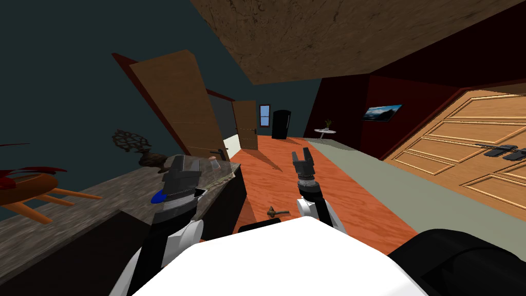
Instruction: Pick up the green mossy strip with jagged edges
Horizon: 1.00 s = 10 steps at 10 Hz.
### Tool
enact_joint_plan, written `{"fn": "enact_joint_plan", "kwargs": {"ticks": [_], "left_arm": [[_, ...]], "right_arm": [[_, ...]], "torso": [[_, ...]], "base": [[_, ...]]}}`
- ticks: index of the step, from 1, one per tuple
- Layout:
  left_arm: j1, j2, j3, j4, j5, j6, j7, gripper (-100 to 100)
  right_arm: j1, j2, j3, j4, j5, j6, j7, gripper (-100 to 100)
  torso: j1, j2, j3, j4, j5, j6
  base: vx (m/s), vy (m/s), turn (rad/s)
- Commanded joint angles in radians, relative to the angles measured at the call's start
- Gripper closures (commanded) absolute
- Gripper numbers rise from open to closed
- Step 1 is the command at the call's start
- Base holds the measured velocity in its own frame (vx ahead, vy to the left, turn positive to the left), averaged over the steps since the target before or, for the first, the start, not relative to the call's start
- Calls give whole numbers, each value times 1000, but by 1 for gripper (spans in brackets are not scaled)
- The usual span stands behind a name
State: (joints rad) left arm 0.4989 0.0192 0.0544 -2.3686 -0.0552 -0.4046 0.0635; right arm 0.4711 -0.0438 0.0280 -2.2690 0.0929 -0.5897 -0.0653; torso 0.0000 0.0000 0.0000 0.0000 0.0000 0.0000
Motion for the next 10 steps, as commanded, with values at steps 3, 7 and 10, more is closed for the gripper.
{"fn": "enact_joint_plan", "kwargs": {"ticks": [3,7,10], "left_arm": [[-36,81,-10,71,12,-20,3,-100],[-83,118,-32,174,29,-47,7,-100],[-124,138,-52,266,45,-71,11,-100]], "right_arm": [[0,0,0,0,0,0,0,0],[0,0,0,0,0,0,0,0],[0,0,0,0,0,0,0,0]], "torso": [[-2,2,1,0,0,0],[-6,3,2,1,-1,0],[-6,4,2,1,-1,0]], "base": [[-31,-33,12],[-56,-88,9],[-67,-100,8]]}}
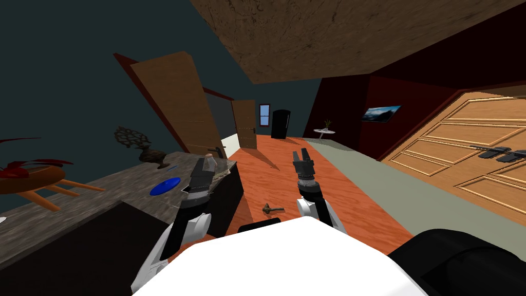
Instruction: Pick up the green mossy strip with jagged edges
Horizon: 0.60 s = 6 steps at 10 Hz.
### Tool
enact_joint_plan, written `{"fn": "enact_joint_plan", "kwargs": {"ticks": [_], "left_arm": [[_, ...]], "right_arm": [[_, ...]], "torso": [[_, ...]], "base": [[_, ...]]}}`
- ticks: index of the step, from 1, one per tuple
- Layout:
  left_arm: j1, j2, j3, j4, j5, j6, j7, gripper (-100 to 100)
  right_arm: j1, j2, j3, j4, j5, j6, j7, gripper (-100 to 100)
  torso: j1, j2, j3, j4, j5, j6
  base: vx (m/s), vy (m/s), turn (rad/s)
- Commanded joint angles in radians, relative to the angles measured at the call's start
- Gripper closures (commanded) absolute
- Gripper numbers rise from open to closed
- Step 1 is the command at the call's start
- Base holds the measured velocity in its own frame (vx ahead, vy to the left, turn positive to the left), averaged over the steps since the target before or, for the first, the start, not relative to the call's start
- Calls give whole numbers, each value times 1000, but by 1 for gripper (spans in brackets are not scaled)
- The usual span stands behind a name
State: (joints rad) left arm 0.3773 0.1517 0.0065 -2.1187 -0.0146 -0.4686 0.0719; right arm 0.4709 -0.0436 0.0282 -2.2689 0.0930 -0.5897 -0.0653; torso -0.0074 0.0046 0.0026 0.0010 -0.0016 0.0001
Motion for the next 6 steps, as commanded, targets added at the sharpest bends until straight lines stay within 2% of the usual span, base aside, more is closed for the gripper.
{"fn": "enact_joint_plan", "kwargs": {"ticks": [1,4,5,6], "left_arm": [[-16,12,-10,50,10,-16,4,-100],[-56,27,-24,150,26,-42,6,-100],[-56,27,-24,160,26,-42,6,-100],[-67,31,-27,194,30,-51,7,-100]], "right_arm": [[0,0,0,0,0,0,0,0],[0,0,0,0,0,0,0,0],[0,0,0,0,0,0,0,0],[0,0,0,0,0,0,0,0]], "torso": [[0,0,0,0,0,0],[0,-1,0,0,0,0],[1,-2,-1,0,0,0],[3,-4,-2,-1,0,0]], "base": [[-86,-100,12],[-55,-104,16],[-11,-58,9],[-10,-47,13]]}}
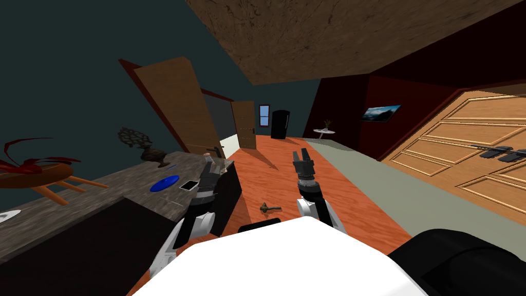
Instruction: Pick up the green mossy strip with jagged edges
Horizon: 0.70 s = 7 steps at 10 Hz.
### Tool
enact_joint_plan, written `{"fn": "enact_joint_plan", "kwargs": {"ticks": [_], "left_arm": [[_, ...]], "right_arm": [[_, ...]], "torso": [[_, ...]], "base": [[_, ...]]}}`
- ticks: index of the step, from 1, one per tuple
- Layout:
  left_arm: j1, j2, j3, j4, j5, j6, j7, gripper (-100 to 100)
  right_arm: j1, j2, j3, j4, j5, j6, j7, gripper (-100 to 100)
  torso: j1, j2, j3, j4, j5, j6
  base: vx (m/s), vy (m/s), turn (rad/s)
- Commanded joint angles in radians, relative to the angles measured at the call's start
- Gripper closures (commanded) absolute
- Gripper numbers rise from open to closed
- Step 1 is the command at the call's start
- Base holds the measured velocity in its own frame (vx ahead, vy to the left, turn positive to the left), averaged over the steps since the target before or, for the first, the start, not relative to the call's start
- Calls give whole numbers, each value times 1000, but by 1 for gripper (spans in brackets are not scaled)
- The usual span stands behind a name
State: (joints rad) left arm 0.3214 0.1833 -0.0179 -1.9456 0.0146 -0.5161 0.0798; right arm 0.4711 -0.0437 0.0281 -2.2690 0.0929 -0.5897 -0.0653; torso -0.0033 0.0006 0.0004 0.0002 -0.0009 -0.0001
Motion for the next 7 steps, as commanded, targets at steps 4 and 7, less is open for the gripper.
{"fn": "enact_joint_plan", "kwargs": {"ticks": [4,7], "left_arm": [[-36,6,-7,142,11,-29,-1,-100],[-46,8,-4,222,15,-45,-2,-100]], "right_arm": [[0,0,0,0,0,0,0,0],[0,0,0,0,0,0,0,0]], "torso": [[1,-1,0,0,0,0],[0,-2,-1,0,0,0]], "base": [[-4,-55,18],[19,-56,21]]}}
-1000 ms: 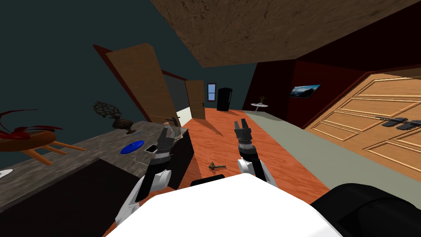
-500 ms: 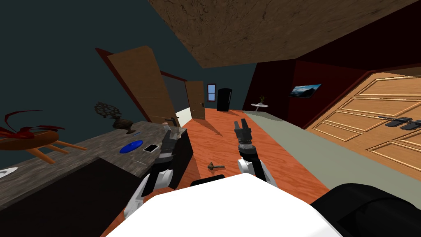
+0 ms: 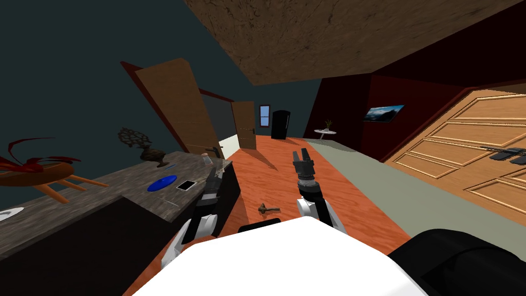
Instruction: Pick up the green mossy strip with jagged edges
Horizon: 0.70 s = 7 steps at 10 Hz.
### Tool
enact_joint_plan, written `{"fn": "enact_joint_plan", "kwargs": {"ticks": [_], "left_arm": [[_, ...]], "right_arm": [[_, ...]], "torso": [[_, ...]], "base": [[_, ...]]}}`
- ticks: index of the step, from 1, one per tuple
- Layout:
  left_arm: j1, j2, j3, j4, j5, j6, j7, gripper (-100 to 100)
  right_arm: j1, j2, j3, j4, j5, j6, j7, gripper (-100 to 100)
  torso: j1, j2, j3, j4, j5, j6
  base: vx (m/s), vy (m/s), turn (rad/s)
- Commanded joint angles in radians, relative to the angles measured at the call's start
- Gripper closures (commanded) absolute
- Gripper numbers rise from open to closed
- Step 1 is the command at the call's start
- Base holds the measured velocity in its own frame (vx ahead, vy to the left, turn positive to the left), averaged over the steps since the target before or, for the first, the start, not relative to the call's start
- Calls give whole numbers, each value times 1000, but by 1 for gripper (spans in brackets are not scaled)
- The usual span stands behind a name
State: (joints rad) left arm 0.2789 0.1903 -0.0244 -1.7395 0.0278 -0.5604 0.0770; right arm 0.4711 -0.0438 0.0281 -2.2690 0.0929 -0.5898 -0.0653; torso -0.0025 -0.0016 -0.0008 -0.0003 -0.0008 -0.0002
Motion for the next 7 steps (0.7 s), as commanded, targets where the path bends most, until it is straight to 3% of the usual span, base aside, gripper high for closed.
{"fn": "enact_joint_plan", "kwargs": {"ticks": [1,7], "left_arm": [[-6,2,6,50,2,-8,-1,-100],[-3,-5,32,217,0,-35,-7,-100]], "right_arm": [[0,0,0,0,0,0,0,0],[0,0,0,0,0,0,0,0]], "torso": [[0,0,0,0,0,0],[2,-3,-2,-1,0,0]], "base": [[50,-56,30],[58,-22,27]]}}
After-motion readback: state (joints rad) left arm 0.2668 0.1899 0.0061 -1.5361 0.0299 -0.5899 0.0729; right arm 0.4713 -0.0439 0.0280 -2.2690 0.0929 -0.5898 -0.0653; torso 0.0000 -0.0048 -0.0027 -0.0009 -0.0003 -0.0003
